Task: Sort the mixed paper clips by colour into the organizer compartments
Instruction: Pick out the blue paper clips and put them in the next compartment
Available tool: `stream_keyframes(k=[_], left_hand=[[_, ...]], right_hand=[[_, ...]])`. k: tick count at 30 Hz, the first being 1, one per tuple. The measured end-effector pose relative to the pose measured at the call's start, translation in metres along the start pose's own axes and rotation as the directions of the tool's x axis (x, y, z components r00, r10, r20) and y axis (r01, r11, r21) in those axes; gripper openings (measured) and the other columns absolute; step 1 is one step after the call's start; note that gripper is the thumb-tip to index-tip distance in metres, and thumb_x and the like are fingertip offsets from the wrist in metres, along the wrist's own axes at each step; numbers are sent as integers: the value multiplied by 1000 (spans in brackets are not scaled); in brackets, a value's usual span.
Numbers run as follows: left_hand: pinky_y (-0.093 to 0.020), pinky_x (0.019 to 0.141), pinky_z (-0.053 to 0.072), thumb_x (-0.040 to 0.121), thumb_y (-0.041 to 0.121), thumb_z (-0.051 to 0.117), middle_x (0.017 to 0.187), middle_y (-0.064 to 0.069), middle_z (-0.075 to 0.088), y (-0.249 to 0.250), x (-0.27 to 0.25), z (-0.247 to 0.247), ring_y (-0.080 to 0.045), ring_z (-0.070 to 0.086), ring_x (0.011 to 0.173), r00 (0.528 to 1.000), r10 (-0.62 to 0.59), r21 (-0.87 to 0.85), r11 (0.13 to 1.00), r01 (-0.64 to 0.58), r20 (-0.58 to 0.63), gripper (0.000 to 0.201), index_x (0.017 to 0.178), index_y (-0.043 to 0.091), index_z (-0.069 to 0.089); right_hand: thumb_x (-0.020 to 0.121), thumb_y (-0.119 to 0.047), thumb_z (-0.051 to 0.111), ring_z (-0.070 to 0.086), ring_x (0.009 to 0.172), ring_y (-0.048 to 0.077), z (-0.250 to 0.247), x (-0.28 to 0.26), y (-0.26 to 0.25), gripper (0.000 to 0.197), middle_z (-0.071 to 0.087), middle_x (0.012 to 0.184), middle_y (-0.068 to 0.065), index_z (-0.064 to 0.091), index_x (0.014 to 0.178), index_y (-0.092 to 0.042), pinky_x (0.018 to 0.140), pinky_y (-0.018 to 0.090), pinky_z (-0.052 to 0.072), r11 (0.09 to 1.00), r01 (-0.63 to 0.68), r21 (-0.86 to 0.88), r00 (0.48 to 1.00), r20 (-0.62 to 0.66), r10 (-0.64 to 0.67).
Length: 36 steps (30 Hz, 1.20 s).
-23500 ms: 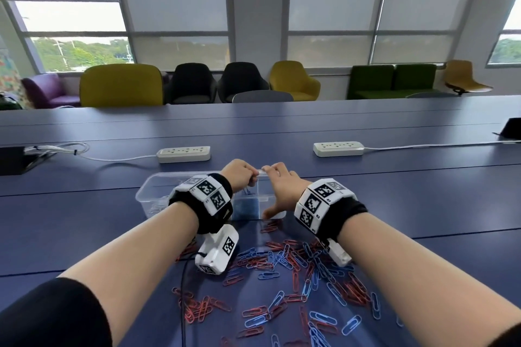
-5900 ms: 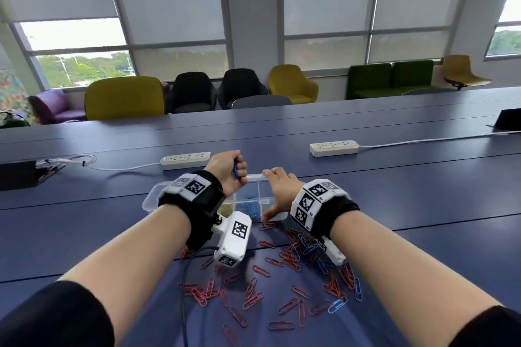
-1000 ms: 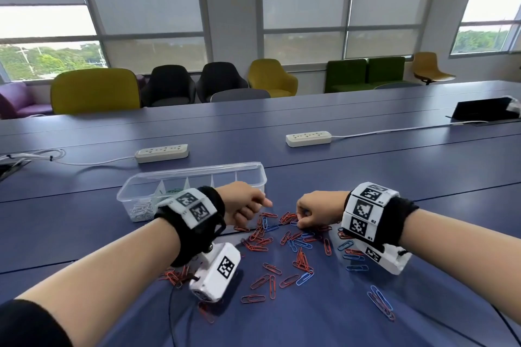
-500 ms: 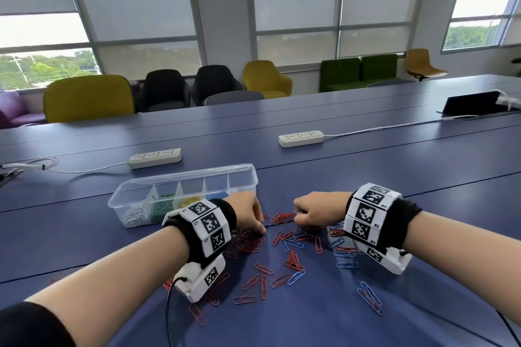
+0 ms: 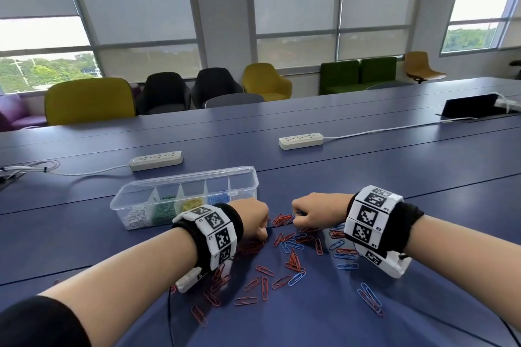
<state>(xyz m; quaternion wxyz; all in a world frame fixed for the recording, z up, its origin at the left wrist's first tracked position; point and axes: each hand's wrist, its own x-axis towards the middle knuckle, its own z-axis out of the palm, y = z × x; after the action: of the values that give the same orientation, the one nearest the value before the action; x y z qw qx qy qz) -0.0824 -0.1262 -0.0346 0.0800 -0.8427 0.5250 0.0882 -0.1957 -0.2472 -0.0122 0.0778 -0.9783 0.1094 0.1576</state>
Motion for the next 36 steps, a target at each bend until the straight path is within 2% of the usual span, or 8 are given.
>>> stream_keyframes(k=[7,9,11,14,17,25,30,36], left_hand=[[-25,58,33,90,17,52,69,-5,47,-12,0,-18,-18,40,60,999,-32,-396,918,22,-18,16,75,12,56],[-20,45,25,93,17,50,55,0,35,-19,-10,-24,-11,29,43,996,-67,-794,602,83,54,27,67,12,50],[-15,39,17,94,14,42,53,7,25,-26,-22,-28,-5,21,38,987,-29,-981,112,162,159,29,65,17,42],[-16,40,20,76,10,55,58,5,30,-43,-40,-24,-7,27,41,970,182,-875,-426,228,163,17,66,14,41],[-22,40,27,53,0,69,62,-1,38,-58,-59,-10,-11,29,45,959,285,-688,-693,215,12,24,63,7,48],[-20,34,14,78,23,42,47,1,25,-66,-78,20,-9,12,41,995,75,-502,-860,97,63,29,51,14,34],[-30,43,52,78,5,39,53,-9,56,-59,-70,38,-21,57,40,989,-55,-292,-956,-13,137,29,55,3,56],[-42,49,55,76,5,41,61,-18,66,-56,-71,39,-27,68,52,990,-93,-299,-952,-56,109,24,69,-4,62]], right_hand=[[98,-24,37,31,58,8,-3,-10,4,31,37,69,-4,27,68,-22,52,20,24,1000,-5,21,1000,-23,6],[99,-23,34,31,59,8,-4,-12,5,31,37,70,-4,26,69,-22,53,20,25,998,8,61,1000,-31,-7],[99,-21,33,31,59,9,-6,-15,4,30,37,70,-4,26,70,-22,55,20,26,995,40,94,998,-45,-35],[99,-20,32,29,60,10,-8,-18,-3,29,34,70,-3,26,71,-21,57,22,27,986,112,125,993,-61,-105],[99,-20,33,29,60,11,-10,-18,-16,27,34,70,-3,28,73,-21,59,25,28,976,171,136,984,-71,-162],[98,-20,34,32,60,9,-20,-7,-65,17,36,68,-4,43,86,-15,63,27,31,963,249,103,968,-39,-246],[100,-23,35,39,64,17,-33,6,-102,18,43,70,0,36,83,-16,61,29,32,957,285,56,953,-124,-277],[97,-31,44,42,93,18,-29,33,-136,25,56,104,7,52,108,-10,84,31,36,920,361,-150,907,-171,-384]])
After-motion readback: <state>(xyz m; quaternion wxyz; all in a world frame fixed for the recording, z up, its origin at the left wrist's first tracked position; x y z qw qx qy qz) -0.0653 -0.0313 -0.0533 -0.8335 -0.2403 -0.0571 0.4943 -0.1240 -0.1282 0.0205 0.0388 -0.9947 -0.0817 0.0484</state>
